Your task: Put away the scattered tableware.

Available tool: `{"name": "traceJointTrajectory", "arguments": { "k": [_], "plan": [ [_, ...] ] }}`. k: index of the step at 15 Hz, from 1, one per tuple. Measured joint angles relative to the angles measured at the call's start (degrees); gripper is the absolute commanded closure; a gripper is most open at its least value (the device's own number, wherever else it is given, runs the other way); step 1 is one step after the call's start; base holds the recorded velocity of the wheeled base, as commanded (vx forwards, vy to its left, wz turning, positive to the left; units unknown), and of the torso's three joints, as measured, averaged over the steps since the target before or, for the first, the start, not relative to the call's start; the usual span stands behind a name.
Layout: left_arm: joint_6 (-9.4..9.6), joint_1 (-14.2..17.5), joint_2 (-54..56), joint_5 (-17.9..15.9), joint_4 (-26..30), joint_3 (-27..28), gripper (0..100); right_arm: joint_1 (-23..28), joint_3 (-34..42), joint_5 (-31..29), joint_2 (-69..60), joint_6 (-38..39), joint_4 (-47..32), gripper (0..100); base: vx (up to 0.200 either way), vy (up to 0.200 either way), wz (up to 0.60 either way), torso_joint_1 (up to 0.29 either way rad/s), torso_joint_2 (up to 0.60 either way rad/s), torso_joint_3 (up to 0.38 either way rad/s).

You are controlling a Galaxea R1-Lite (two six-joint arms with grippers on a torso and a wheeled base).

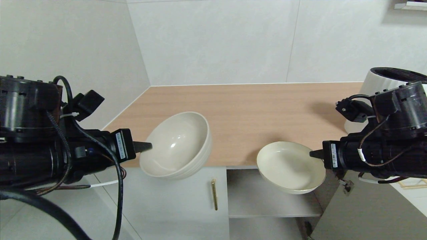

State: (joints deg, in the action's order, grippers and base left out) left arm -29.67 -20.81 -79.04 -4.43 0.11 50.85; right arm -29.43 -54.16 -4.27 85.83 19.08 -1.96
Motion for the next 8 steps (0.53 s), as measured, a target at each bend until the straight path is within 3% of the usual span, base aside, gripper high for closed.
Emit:
{"name": "traceJointTrajectory", "arguments": {
  "k": [2, 8],
  "plan": [
    [0.00, -0.16, -0.39, 0.05, 0.07, -0.05, 100, -0.11, 0.28, 0.00, 0.09, 0.00, -0.06, 100, -0.200, 0.000, 0.00, 0.002, 0.01, -0.007],
    [0.00, -0.20, -0.67, 0.05, 0.07, -0.05, 100, -0.11, 0.37, -0.07, 1.07, -0.37, 0.00, 100, 0.000, 0.000, 0.00, 0.000, 0.00, 0.000]
  ]
}}
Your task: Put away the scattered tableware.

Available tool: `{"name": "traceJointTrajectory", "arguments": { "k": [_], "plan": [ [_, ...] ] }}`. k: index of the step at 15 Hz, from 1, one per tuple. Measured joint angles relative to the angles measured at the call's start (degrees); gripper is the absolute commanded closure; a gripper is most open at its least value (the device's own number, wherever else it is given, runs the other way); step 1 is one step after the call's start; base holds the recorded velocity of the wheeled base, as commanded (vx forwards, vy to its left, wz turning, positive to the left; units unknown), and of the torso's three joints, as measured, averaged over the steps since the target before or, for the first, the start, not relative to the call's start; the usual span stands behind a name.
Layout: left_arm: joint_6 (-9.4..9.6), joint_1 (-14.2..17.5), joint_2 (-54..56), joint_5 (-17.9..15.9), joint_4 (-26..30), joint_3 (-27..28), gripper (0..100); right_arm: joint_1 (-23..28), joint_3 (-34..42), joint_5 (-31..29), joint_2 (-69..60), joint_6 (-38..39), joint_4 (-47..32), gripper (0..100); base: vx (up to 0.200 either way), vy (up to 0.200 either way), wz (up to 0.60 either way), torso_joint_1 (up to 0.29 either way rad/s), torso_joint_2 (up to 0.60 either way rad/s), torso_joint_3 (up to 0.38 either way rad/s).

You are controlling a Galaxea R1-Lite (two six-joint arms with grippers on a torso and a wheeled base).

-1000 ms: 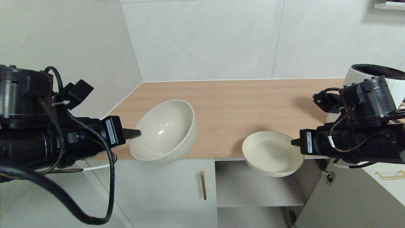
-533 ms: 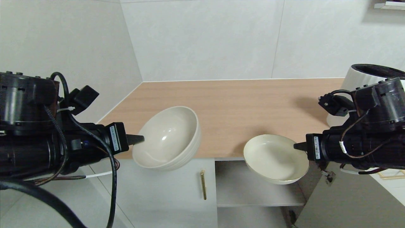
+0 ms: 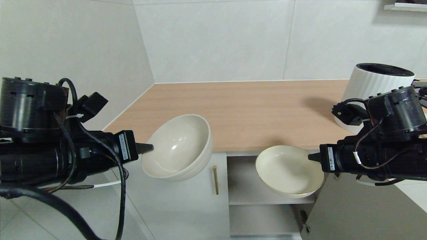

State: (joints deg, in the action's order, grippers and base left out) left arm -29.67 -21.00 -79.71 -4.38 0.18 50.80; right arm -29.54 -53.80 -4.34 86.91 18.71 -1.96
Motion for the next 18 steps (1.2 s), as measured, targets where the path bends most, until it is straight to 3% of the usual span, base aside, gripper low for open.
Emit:
{"name": "traceJointTrajectory", "arguments": {
  "k": [12, 18],
  "plan": [
    [0.00, -0.29, -0.50, -0.02, -0.09, -0.26, 100, 0.02, 0.39, -0.22, 3.66, 0.06, 2.86, 100, 0.000, 0.000, 0.00, 0.000, 0.00, 0.000],
    [0.00, -0.51, -0.74, -0.02, -0.18, -0.28, 100, 0.02, 0.46, -0.33, 4.27, 0.11, 2.80, 100, 0.000, 0.000, 0.00, -0.150, 0.39, 0.238]
  ]
}}
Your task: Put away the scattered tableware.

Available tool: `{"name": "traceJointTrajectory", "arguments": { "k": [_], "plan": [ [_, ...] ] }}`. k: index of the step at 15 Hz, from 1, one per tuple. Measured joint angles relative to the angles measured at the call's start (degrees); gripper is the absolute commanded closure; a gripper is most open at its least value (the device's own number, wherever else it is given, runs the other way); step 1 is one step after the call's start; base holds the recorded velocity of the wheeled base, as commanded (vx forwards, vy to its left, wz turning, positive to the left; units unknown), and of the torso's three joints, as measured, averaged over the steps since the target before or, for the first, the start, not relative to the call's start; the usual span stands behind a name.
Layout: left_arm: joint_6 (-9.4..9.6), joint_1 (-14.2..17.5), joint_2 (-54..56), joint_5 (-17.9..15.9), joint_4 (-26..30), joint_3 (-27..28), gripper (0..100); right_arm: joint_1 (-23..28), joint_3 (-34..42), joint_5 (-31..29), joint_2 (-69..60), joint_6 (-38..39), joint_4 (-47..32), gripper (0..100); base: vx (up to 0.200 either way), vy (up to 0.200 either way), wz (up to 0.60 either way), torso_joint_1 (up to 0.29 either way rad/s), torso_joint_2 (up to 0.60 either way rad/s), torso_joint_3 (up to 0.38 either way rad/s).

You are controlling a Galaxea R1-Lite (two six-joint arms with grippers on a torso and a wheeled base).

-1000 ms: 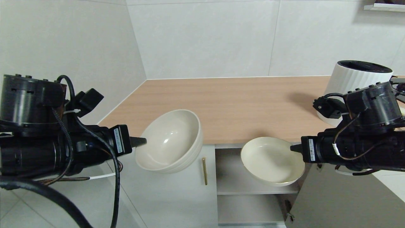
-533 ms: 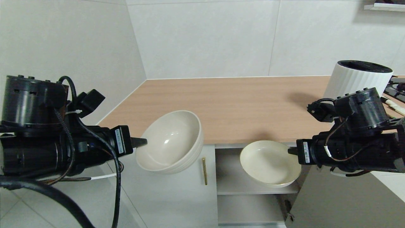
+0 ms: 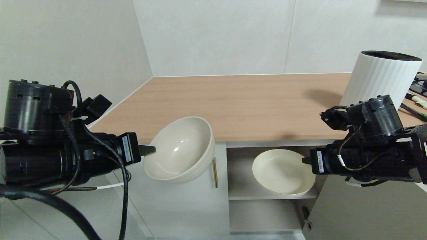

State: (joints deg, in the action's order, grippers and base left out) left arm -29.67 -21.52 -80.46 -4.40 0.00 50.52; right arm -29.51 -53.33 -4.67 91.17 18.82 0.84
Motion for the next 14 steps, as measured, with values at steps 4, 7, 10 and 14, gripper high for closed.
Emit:
{"name": "traceJointTrajectory", "arguments": {
  "k": [4, 7, 10, 14],
  "plan": [
    [0.00, -0.09, -0.09, 0.00, 0.02, 0.02, 100, 0.00, 0.00, 0.00, 0.09, 0.00, 0.00, 100, 0.000, 0.000, 0.00, -0.158, 0.47, 0.298],
    [0.00, -0.11, -0.11, 0.00, 0.05, 0.02, 100, 0.00, 0.04, 0.00, 0.28, -0.05, -0.02, 100, 0.000, 0.000, 0.00, -0.137, 0.45, 0.310],
    [0.00, -0.11, -0.11, 0.00, 0.02, -0.02, 100, 0.00, 0.06, 0.00, 0.45, -0.05, -0.02, 100, 0.000, 0.000, 0.00, -0.108, 0.45, 0.331],
    [0.00, -0.11, -0.13, 0.02, 0.00, -0.02, 100, 0.00, 0.09, 0.00, 0.59, -0.05, 0.02, 100, 0.000, 0.000, 0.00, -0.030, 0.16, 0.117]
  ]
}}
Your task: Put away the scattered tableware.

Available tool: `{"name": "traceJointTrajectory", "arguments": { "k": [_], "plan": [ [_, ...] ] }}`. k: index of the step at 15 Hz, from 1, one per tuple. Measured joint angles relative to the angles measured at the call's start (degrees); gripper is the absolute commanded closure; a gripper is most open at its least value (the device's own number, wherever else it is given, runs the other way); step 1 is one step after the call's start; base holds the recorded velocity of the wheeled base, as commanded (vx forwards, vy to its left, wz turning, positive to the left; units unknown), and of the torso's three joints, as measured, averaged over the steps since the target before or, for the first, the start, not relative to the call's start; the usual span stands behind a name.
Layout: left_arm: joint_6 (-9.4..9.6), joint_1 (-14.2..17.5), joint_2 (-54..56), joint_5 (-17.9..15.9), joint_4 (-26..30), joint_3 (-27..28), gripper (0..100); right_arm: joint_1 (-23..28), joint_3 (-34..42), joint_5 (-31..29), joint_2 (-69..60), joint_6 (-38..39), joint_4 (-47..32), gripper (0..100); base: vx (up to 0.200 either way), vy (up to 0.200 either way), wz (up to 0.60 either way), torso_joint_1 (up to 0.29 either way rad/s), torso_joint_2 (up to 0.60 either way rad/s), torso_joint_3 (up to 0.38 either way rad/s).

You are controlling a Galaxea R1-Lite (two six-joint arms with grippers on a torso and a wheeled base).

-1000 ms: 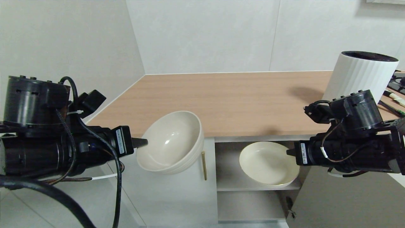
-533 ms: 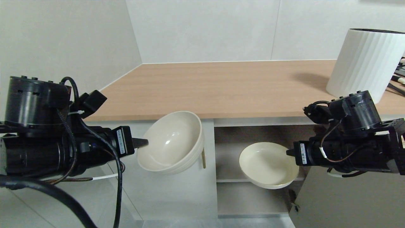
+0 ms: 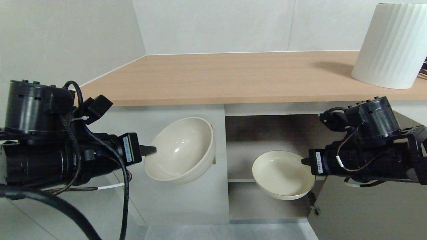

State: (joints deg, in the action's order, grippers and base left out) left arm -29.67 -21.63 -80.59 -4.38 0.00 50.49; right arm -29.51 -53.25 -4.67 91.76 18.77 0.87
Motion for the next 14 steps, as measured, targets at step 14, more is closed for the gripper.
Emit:
{"name": "traceJointTrajectory", "arguments": {
  "k": [14],
  "plan": [
    [0.04, -2.02, -0.94, 0.00, 0.33, -0.57, 100, 0.28, -0.06, -0.57, 12.90, 0.51, 10.92, 100, 0.000, 0.000, 0.00, 0.000, 0.00, 0.000]
  ]
}}
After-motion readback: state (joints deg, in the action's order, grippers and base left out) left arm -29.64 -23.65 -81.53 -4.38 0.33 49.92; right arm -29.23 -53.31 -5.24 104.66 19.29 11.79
